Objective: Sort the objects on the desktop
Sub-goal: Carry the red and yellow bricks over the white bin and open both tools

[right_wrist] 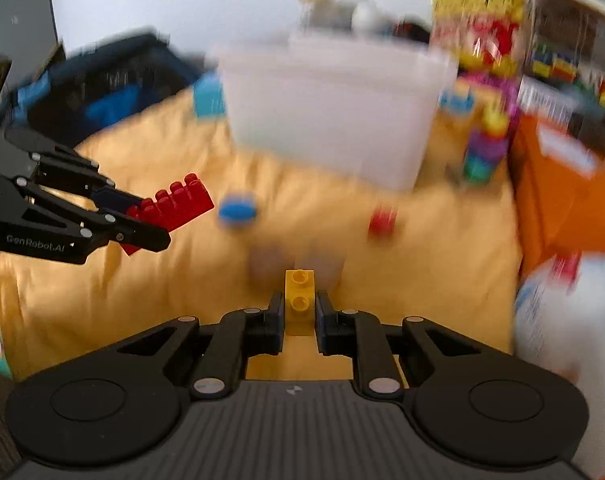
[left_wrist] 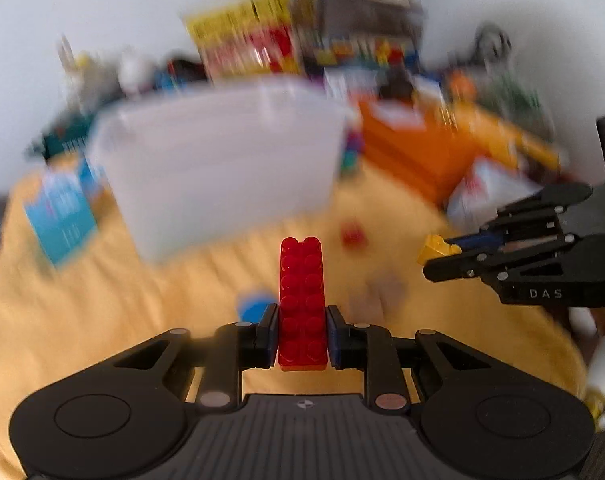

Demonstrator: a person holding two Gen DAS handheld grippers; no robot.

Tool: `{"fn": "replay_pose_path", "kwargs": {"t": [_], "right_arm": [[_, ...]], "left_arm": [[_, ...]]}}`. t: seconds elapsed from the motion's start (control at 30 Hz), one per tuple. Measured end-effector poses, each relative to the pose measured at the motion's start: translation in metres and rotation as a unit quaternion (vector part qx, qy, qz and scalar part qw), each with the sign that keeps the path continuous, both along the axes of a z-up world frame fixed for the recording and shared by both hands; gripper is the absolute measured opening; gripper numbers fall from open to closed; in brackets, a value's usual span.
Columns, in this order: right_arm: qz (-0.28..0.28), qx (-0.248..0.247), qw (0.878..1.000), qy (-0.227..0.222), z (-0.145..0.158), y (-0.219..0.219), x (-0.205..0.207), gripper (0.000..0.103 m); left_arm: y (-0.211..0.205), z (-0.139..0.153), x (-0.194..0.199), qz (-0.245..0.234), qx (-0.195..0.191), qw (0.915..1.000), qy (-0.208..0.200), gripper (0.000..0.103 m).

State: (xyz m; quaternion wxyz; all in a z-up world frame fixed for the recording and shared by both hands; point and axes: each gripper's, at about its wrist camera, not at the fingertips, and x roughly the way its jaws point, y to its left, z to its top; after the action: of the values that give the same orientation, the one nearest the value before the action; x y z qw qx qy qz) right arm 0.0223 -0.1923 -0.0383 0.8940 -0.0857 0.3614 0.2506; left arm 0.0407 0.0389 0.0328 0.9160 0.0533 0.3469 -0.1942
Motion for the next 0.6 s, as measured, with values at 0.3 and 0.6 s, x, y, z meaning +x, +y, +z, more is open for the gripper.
{"fn": "replay_pose_path", "kwargs": {"t": [0.3,0.6], "right_arm": [[-0.041,0.046,0.989,-0.132,0.086,0.014,0.103,0.017],[-0.116,0.050,0.987,-0.097,0.065,0.025,0.163,0.030]], "left_arm": [[0.011,0.079,0.105,0.047,0.016,0.9922,-0.114,0.027],[0.005,0.053,0.139,0.066,0.063,0.9916,-0.092,0.043]]}}
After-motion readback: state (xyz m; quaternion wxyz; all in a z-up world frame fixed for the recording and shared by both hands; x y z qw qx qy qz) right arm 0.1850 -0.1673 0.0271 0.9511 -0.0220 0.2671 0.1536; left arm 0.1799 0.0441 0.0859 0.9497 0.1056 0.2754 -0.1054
